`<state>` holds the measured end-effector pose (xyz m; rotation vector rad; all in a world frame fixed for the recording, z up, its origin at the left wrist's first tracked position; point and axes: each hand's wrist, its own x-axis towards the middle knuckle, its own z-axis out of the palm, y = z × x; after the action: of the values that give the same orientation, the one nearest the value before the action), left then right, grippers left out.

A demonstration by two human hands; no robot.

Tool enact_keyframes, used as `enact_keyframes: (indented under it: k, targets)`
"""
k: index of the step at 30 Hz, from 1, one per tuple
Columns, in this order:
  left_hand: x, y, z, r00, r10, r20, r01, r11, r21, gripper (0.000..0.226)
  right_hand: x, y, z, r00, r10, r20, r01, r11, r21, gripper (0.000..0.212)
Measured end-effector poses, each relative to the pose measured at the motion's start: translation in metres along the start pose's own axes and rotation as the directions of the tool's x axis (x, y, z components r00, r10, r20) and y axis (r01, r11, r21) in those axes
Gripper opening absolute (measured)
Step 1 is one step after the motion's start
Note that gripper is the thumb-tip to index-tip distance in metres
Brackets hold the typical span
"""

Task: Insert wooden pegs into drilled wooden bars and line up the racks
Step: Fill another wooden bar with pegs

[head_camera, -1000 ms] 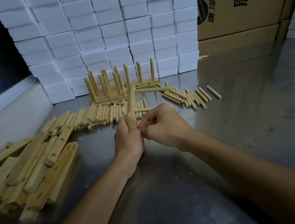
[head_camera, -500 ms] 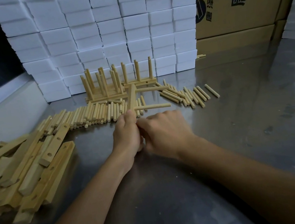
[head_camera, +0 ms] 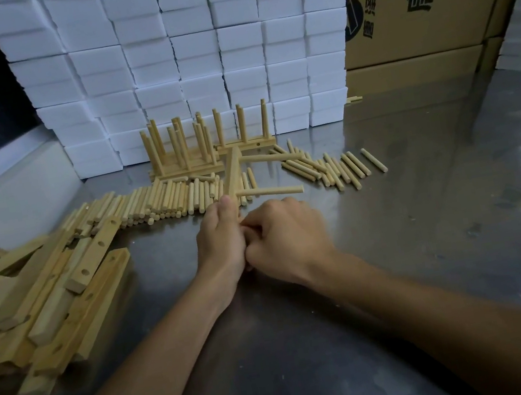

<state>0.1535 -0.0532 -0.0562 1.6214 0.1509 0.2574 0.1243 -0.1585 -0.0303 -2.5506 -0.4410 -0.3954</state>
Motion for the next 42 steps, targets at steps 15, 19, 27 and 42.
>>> enact_keyframes:
  k: [15,19,27,42]
  targets:
    - [-0.004,0.01,0.0,0.992,-0.104,0.067,0.117,0.967,-0.228,0.025,0.013,0.027,-0.013,0.995,-0.074,0.072,0.065,0.992,0.109,0.022]
    - [-0.001,0.015,-0.008,0.987,-0.155,0.04,0.16,0.952,-0.26,0.017,0.017,0.042,-0.02,0.999,-0.038,0.034,0.036,0.996,0.076,0.042]
    - [0.001,0.019,-0.02,0.975,-0.209,-0.069,0.165,0.902,-0.399,0.006,0.024,0.071,-0.022,0.958,0.25,-0.142,-0.209,0.945,0.251,0.047]
    - [0.0,0.015,-0.02,0.982,-0.187,0.016,0.17,0.848,-0.502,0.023,0.017,0.04,0.0,0.988,0.156,0.008,-0.149,0.923,0.356,0.02]
